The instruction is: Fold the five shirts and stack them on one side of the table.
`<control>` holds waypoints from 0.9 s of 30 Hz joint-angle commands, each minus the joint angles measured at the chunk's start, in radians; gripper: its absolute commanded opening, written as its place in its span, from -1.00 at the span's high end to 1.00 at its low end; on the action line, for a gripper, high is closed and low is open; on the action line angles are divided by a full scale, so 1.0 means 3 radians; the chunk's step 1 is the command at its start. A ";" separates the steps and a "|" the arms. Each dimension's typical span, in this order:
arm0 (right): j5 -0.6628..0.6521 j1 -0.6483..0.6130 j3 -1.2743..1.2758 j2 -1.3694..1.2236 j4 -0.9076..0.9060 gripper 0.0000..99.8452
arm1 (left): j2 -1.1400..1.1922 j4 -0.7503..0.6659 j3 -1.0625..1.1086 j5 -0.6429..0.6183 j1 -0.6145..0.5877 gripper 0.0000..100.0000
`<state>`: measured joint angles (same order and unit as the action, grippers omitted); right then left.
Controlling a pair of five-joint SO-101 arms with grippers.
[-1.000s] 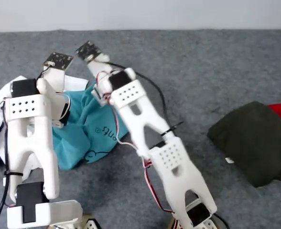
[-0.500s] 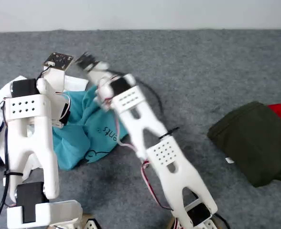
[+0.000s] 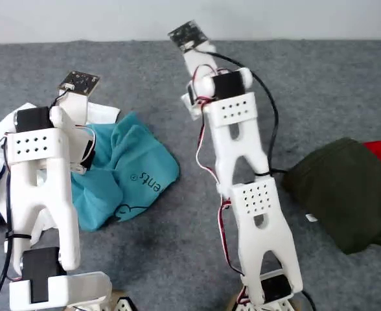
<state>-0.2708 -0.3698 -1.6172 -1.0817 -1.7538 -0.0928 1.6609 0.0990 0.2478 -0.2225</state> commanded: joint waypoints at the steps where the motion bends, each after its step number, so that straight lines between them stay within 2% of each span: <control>1: -0.0015 -0.0325 0.0148 0.0028 -0.0130 0.65 | -0.0148 -0.0036 -0.0008 0.0010 0.0000 0.97; 4: -0.0015 -0.0591 0.0281 -0.0187 -0.0130 0.41 | -0.0148 -0.0031 -0.0008 0.0010 0.0000 0.97; 7: -0.0015 -0.0898 0.0271 -0.0304 -0.0130 0.28 | -0.0148 -0.0031 -0.0008 0.0010 0.0000 0.97; 11: -0.0041 -0.1261 0.0297 -0.0345 -0.0084 0.25 | -0.0148 -0.0031 -0.0008 0.0010 0.0000 0.97; 15: -0.0046 -0.1383 0.0292 -0.0514 -0.0079 0.26 | -0.0148 -0.0031 -0.0008 0.0010 0.0000 0.97; 20: -0.0409 -0.1348 0.0271 -0.0959 -0.0120 0.43 | -0.0148 -0.0031 -0.0008 0.0010 0.0000 0.97; 27: -0.0501 -0.1031 0.0297 -0.0923 -0.0141 0.99 | -0.0148 -0.0031 -0.0008 0.0010 0.0000 0.97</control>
<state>-0.4089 -0.7411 -1.5436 -1.3610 -1.7538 -0.0928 1.6609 0.0990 0.2478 -0.2225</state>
